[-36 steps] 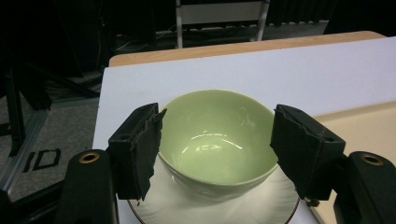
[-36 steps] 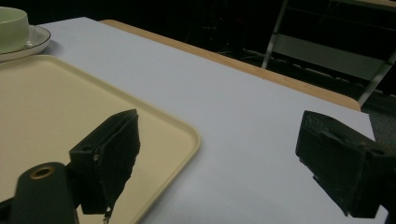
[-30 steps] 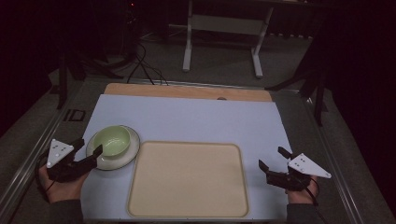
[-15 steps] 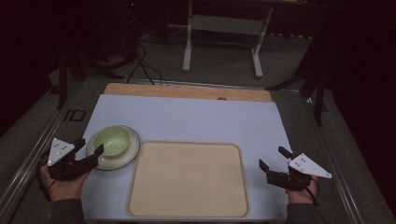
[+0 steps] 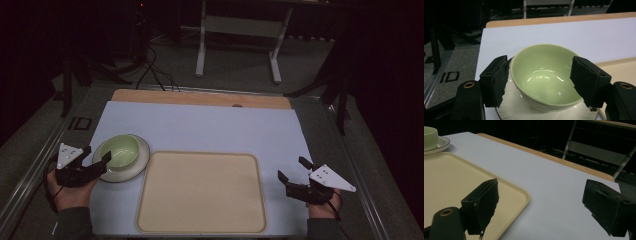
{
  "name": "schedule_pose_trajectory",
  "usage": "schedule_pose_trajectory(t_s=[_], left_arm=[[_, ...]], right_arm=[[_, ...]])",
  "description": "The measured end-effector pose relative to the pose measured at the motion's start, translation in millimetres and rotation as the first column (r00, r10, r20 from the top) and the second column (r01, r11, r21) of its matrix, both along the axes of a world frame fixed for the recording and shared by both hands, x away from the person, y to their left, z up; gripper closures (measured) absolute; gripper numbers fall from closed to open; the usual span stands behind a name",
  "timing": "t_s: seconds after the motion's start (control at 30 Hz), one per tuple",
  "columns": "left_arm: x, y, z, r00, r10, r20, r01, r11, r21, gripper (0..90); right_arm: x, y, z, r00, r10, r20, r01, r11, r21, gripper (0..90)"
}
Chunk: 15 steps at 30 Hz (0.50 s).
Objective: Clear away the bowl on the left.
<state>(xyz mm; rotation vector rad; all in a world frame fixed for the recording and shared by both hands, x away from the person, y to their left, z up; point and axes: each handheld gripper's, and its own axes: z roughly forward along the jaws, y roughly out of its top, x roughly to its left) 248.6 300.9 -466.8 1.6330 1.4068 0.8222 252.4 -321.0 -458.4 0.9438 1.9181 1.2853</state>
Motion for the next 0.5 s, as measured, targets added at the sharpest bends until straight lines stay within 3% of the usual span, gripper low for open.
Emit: schedule_pose_trajectory(t_s=[0.5], left_arm=[[27.9,7.8,-13.0,0.9973,0.046,-0.058,-0.046,0.9989,0.000,30.1]], right_arm=[[0.4,-0.1,0.1,1.0000,0.002,0.005,-0.002,1.0000,0.000,13.3]])
